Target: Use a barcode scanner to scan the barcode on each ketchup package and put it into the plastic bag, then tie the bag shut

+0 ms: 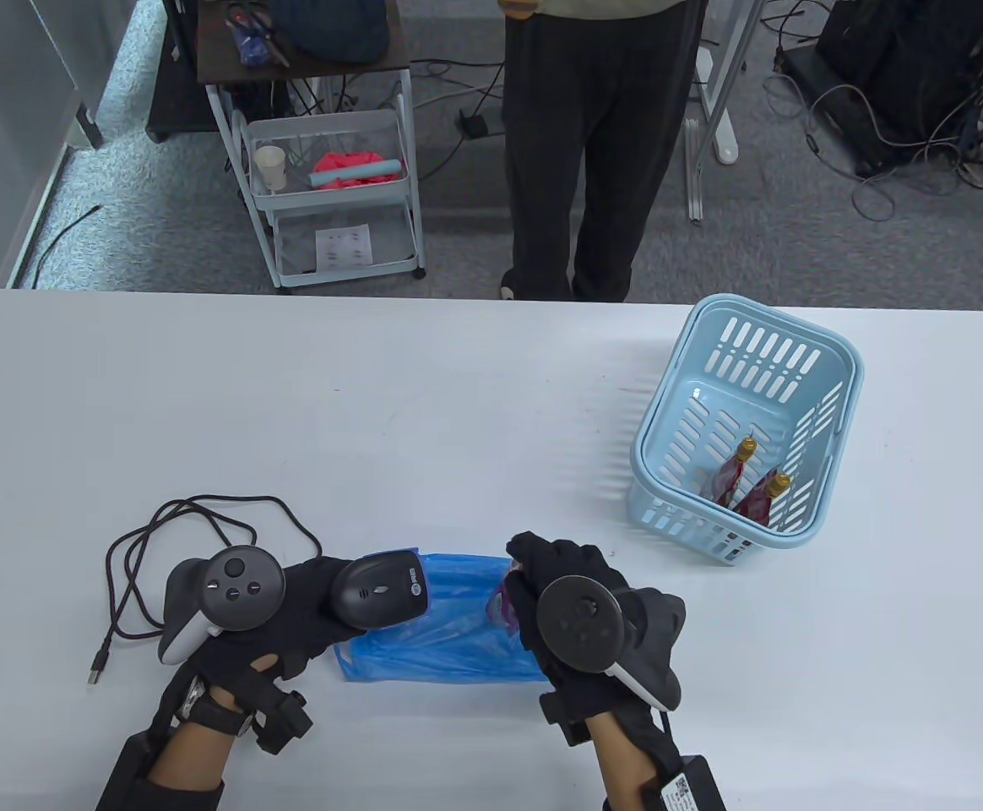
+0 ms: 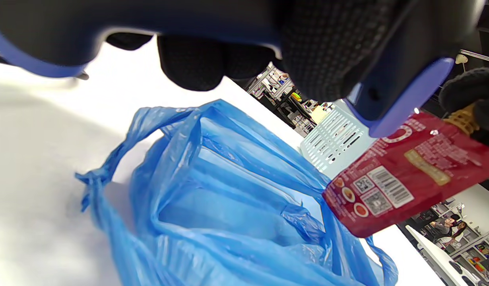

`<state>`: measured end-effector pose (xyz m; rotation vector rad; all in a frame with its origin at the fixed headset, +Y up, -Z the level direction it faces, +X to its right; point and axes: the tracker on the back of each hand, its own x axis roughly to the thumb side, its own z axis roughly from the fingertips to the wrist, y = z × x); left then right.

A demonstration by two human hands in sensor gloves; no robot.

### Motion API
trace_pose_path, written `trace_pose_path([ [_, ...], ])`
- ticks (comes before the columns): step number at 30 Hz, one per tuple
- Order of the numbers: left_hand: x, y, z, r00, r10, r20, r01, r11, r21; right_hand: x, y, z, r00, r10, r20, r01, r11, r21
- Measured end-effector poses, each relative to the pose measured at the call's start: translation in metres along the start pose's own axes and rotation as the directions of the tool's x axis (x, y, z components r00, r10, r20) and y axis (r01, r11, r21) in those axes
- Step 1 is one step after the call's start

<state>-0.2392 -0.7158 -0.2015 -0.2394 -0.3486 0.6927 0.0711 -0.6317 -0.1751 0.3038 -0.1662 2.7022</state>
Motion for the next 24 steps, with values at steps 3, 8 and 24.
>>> trace_pose_path([
  [3,0.0,0.001,0.0,1.0,0.001,-0.002,-0.001,1.0,0.001,-0.004,0.006,-0.001,1.0,0.01,-0.008,-0.01,1.0,0.02],
  [8,0.0,0.001,0.001,1.0,0.002,-0.006,-0.002,1.0,0.002,-0.007,0.015,-0.003,0.999,0.036,-0.014,-0.035,0.998,0.05],
  [24,-0.001,0.003,0.001,1.0,0.007,-0.016,-0.007,1.0,0.0,-0.008,0.04,-0.013,0.991,0.13,-0.015,-0.127,0.983,0.135],
])
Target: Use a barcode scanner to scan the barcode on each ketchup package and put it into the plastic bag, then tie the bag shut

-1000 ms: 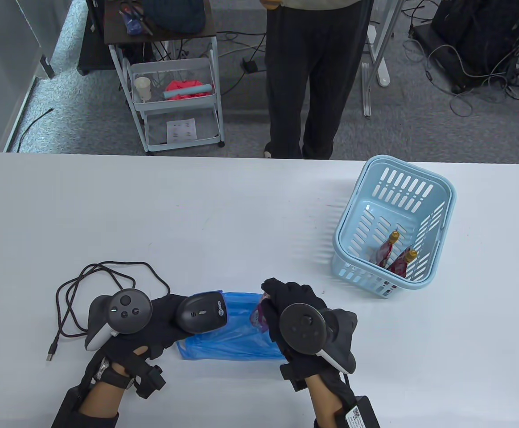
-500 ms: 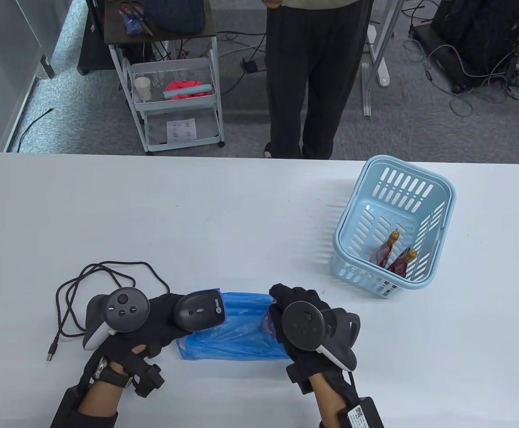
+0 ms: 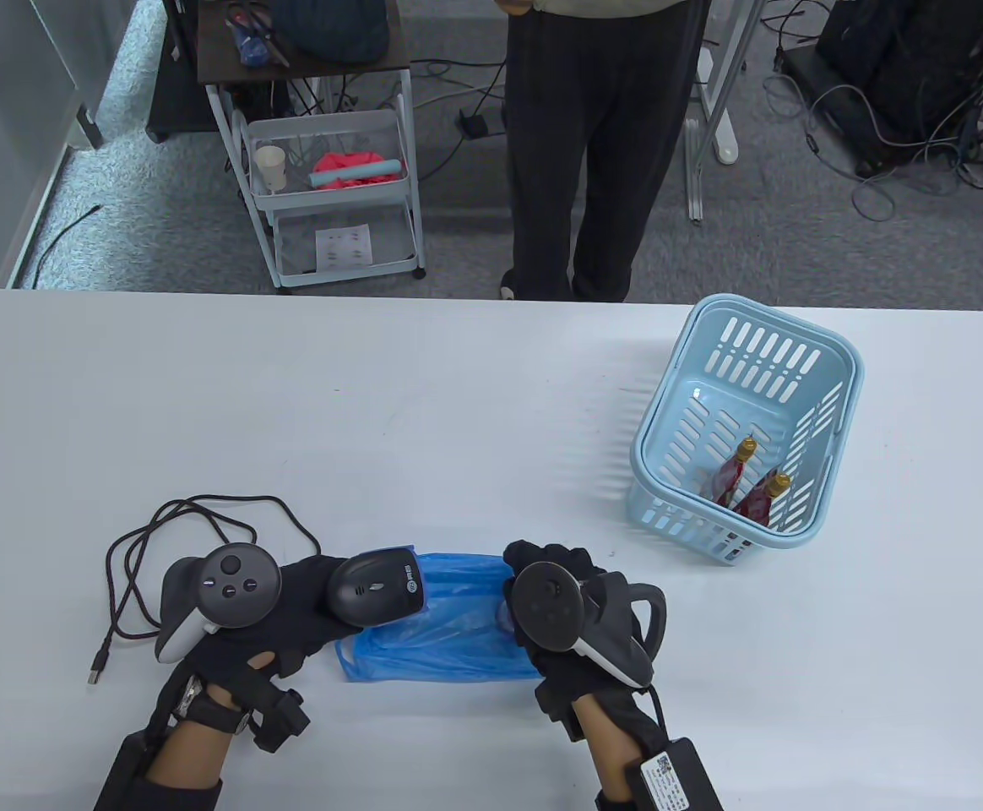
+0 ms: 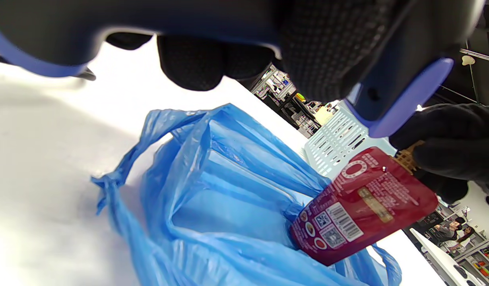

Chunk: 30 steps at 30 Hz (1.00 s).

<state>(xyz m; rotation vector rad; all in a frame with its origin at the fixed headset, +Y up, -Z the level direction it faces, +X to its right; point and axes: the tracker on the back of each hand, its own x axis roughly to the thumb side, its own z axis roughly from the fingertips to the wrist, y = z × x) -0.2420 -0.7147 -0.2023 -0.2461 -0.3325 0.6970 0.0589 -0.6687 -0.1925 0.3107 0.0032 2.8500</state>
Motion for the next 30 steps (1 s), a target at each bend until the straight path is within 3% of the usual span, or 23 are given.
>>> trace_pose_path([
  [30,-0.0028,0.0028,0.0002,1.0,0.008,-0.016,-0.008,1.0,0.002,-0.0005,-0.0047,-0.0036,1.0,-0.004,0.027,0.002,0.997,0.078],
])
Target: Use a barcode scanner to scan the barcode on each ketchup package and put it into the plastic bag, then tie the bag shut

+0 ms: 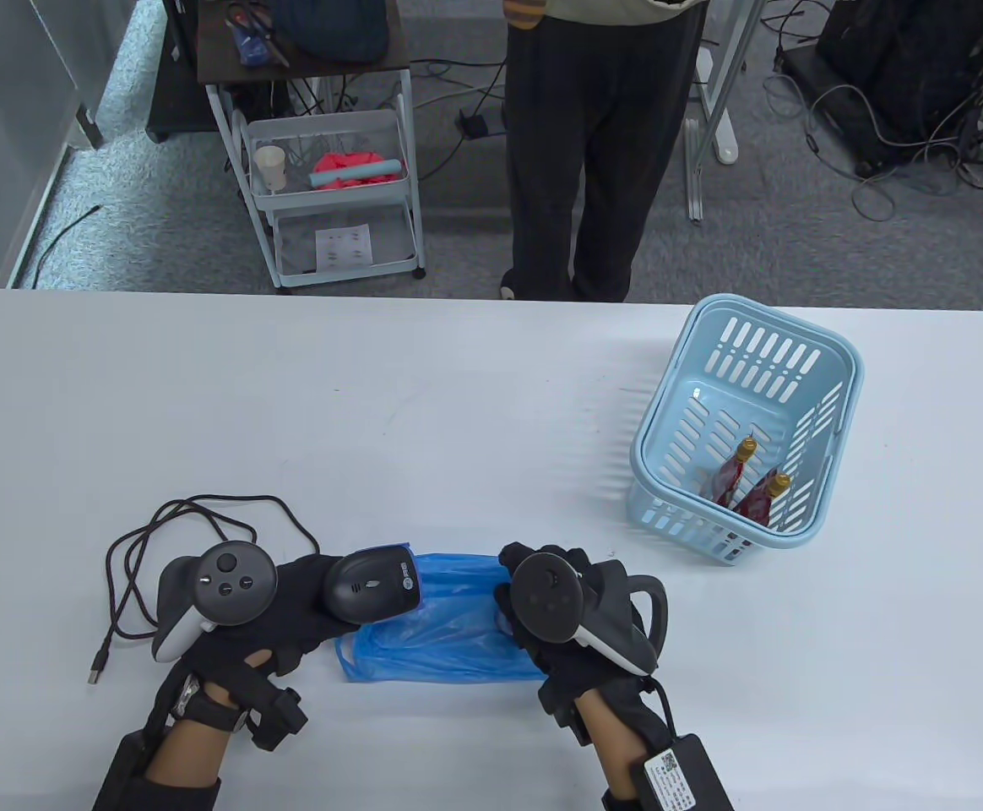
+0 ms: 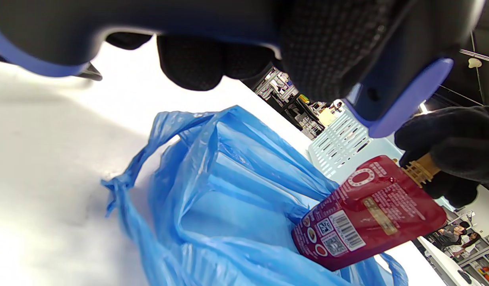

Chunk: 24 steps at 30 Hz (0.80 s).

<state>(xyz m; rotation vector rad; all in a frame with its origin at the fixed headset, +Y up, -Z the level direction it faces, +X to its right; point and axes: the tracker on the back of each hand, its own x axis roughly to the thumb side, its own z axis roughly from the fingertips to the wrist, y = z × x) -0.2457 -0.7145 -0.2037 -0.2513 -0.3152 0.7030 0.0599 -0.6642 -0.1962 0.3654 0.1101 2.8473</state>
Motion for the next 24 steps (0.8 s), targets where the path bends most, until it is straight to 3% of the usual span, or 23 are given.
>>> trace_pose_path([
  [15,-0.001,0.002,0.0,1.0,0.006,-0.002,-0.006,1.0,0.005,-0.004,-0.02,0.0,0.999,-0.043,-0.007,0.043,0.997,-0.064],
  [24,-0.002,0.002,0.001,1.0,0.01,-0.003,-0.01,1.0,0.007,-0.019,-0.056,0.004,0.996,-0.075,-0.051,0.066,0.984,-0.164],
])
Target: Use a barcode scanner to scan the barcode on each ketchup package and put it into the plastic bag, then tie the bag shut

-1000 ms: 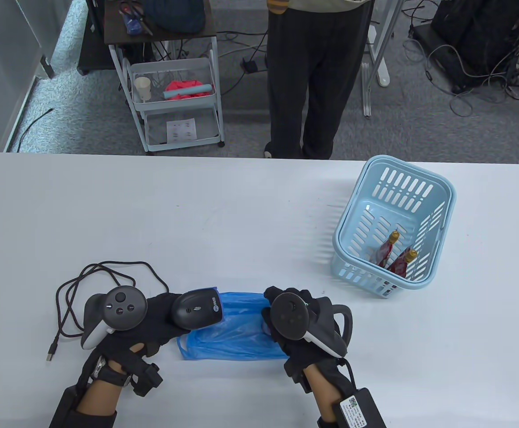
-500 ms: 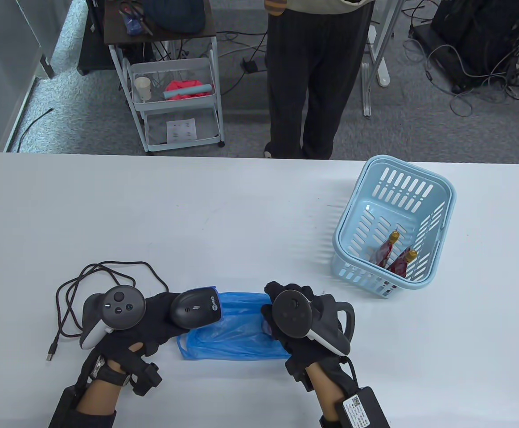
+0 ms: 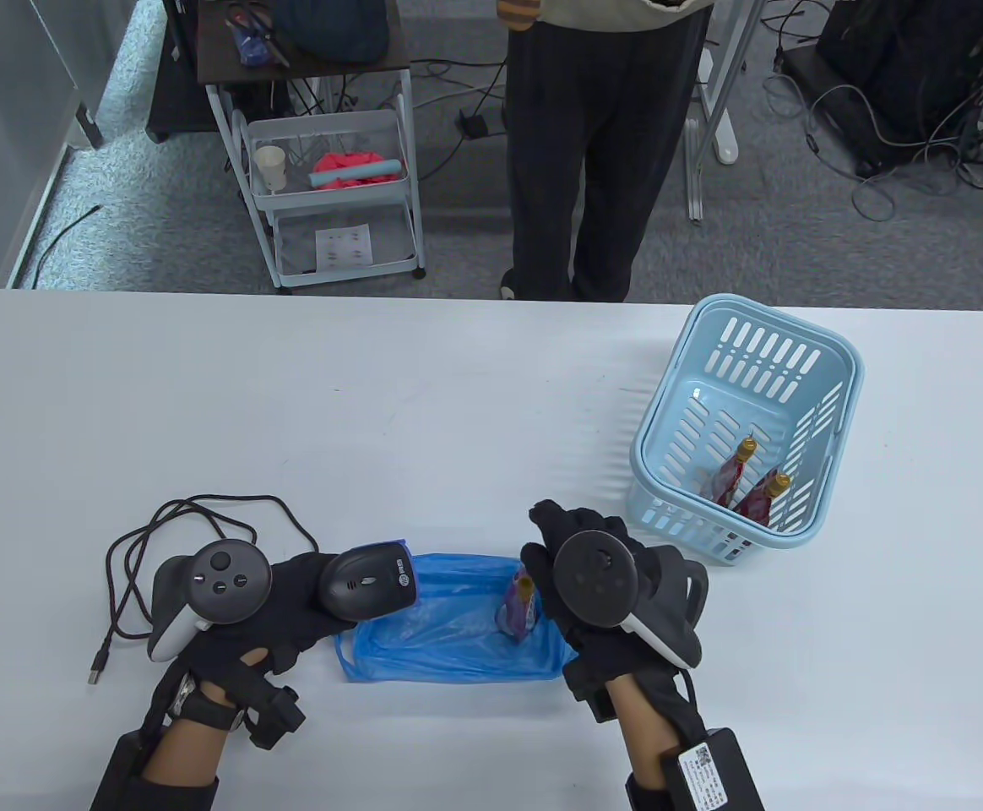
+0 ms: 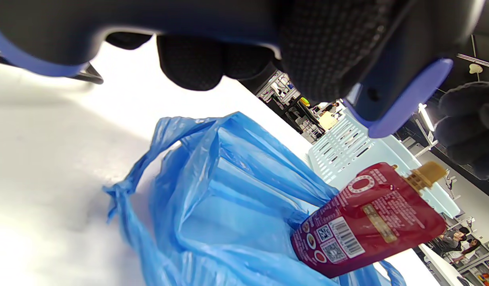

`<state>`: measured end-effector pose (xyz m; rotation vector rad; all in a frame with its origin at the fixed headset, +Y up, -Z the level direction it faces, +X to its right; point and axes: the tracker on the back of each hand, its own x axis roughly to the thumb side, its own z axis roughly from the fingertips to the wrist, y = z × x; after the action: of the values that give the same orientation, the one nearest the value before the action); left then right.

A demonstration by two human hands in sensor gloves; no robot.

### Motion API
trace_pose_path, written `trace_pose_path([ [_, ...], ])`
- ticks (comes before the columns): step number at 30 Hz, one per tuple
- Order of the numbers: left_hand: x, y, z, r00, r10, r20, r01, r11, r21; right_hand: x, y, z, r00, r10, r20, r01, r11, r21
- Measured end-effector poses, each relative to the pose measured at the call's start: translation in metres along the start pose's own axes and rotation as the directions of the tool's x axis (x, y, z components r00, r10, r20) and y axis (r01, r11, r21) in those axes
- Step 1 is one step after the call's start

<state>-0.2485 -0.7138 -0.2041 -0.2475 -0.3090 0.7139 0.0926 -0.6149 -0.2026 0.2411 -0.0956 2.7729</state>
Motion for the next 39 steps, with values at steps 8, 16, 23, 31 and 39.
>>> trace_pose_path([
  [8,-0.001,0.002,0.001,1.0,0.008,-0.006,-0.008,1.0,0.007,-0.028,-0.046,-0.008,0.992,0.0,-0.125,-0.012,0.995,-0.098],
  [16,-0.003,0.004,0.001,1.0,0.014,-0.013,-0.014,1.0,0.013,-0.063,-0.069,-0.019,0.958,0.027,-0.287,-0.056,0.994,-0.093],
  [23,-0.005,0.006,0.001,1.0,0.018,-0.021,-0.017,1.0,0.017,-0.097,-0.069,-0.029,0.9,0.079,-0.429,-0.1,0.995,-0.028],
  [31,-0.007,0.007,0.002,0.999,0.014,-0.033,-0.014,1.0,0.019,-0.124,-0.057,-0.047,0.843,0.109,-0.526,-0.1,0.994,0.046],
  [39,-0.01,0.01,0.002,0.999,0.012,-0.051,-0.011,1.0,0.026,-0.135,-0.047,-0.074,0.798,0.181,-0.574,-0.135,0.983,0.122],
])
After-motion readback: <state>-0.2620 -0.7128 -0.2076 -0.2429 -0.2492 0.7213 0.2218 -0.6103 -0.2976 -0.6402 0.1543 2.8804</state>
